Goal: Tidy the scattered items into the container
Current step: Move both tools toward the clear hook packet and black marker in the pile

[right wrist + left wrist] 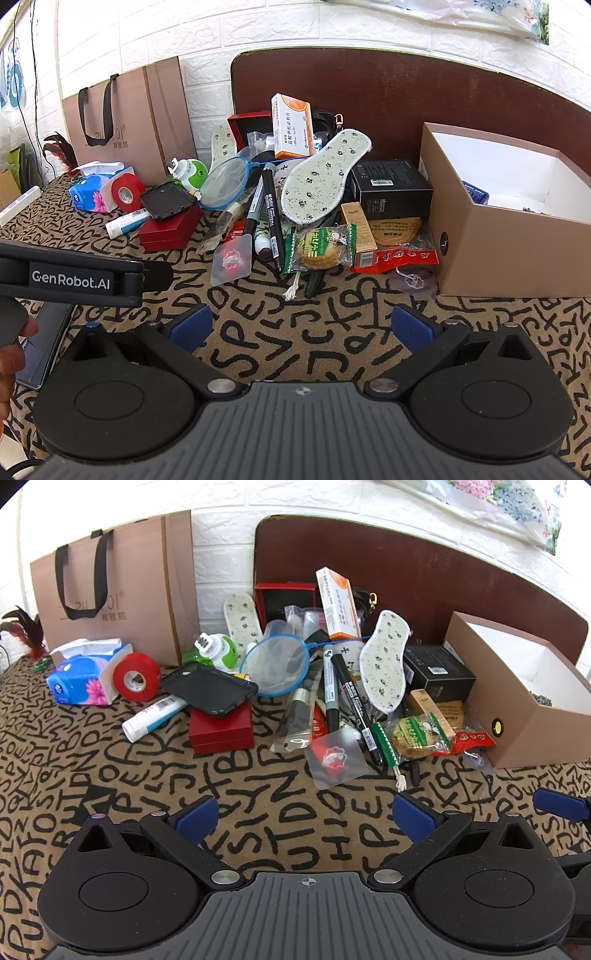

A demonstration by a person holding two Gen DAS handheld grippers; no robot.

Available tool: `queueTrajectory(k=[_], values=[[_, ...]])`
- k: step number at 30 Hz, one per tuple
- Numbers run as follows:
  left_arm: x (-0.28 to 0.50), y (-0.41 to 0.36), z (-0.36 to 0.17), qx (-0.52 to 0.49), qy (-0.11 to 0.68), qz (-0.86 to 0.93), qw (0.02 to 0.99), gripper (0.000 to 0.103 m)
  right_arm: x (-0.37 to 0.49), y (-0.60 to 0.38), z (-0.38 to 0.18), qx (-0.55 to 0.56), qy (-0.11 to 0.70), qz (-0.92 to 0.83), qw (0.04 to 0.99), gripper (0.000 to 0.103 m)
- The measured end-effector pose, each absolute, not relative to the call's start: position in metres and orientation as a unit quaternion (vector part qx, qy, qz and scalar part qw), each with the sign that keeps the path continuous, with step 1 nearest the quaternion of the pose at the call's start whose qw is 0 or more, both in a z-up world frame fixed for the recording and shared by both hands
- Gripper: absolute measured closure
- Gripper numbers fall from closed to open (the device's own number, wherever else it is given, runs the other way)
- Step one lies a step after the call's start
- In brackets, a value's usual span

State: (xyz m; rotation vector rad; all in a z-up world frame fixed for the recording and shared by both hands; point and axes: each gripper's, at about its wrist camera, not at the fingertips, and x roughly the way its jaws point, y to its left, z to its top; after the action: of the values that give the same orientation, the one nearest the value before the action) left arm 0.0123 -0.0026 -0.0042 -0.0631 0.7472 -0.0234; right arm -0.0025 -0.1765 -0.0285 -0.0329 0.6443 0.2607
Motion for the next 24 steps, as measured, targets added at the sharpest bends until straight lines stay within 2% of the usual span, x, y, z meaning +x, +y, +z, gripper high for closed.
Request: queueTrajectory(k=[24], values=[[0.029,-0.003,-0.015,-0.035,0.378,-0.026,0.925,0.0,0.011,-0.178,-0.04,-0.008,0.33,0.135,0.934,0.0]])
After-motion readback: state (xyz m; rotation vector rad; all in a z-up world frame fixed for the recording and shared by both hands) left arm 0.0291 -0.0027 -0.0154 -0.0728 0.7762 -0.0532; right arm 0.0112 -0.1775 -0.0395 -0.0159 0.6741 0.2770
